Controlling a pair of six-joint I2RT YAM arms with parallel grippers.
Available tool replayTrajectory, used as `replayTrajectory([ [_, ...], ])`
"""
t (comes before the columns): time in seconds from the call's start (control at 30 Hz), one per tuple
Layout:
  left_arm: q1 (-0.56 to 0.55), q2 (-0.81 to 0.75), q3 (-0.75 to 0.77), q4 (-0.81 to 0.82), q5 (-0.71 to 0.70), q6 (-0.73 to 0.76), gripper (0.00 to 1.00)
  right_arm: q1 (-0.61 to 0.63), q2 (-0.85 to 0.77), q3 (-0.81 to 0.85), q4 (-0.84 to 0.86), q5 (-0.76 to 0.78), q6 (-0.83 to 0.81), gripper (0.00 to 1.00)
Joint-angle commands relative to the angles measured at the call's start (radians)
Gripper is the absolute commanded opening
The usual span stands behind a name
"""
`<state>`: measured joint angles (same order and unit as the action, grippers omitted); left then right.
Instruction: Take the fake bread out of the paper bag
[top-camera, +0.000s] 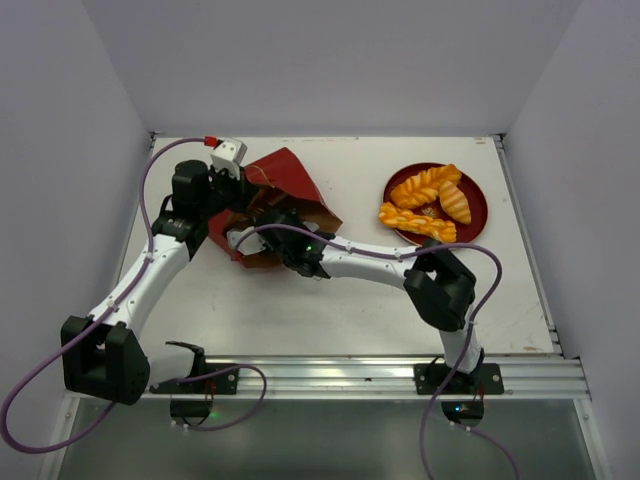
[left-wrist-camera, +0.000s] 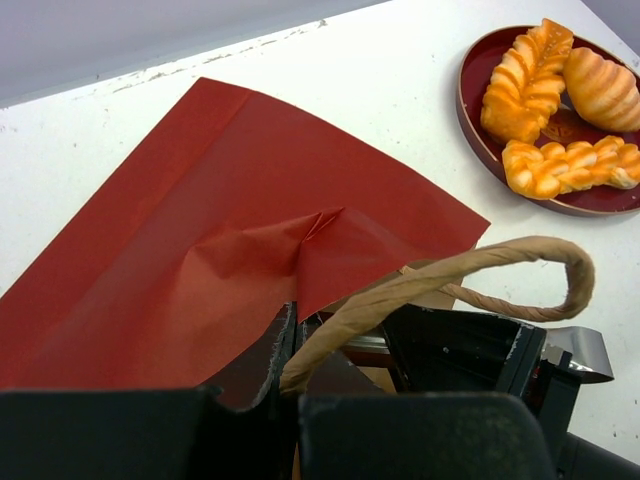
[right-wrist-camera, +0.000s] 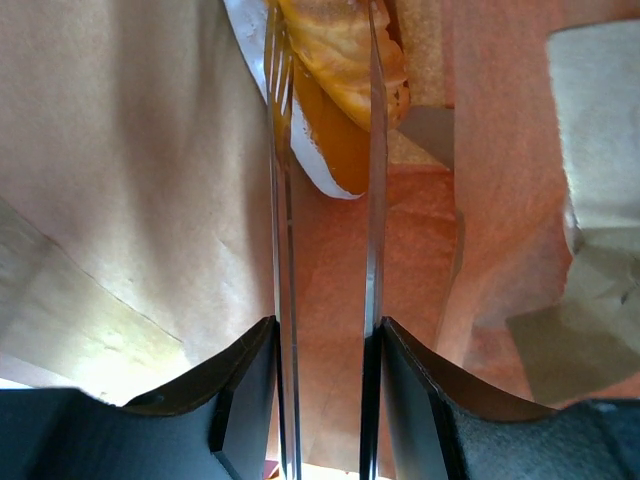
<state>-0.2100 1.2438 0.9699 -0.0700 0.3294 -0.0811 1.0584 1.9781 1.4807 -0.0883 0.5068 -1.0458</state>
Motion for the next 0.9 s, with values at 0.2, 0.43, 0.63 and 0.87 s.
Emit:
replayTrajectory([
  [0.2, -0.005, -0.027, -0.005, 0.009, 0.03, 0.024, 0.0, -0.006, 0.03, 0.061, -0.028, 0.036, -0.043, 0.48],
  [0.43, -0.005, -0.027, -0.01, 0.012, 0.028, 0.024, 0.0, -0.006, 0.005, 0.058, -0.08, 0.012, -0.019, 0.49],
  [0.63, -0.005, -0.026, -0.01, 0.013, 0.023, 0.023, 0.0, -0.006, -0.007, 0.049, -0.09, 0.007, -0.016, 0.5],
  [0.87, -0.005, -0.023, -0.01, 0.015, 0.025, 0.024, 0.0, -0.006, -0.005, 0.047, -0.073, 0.016, -0.011, 0.5],
])
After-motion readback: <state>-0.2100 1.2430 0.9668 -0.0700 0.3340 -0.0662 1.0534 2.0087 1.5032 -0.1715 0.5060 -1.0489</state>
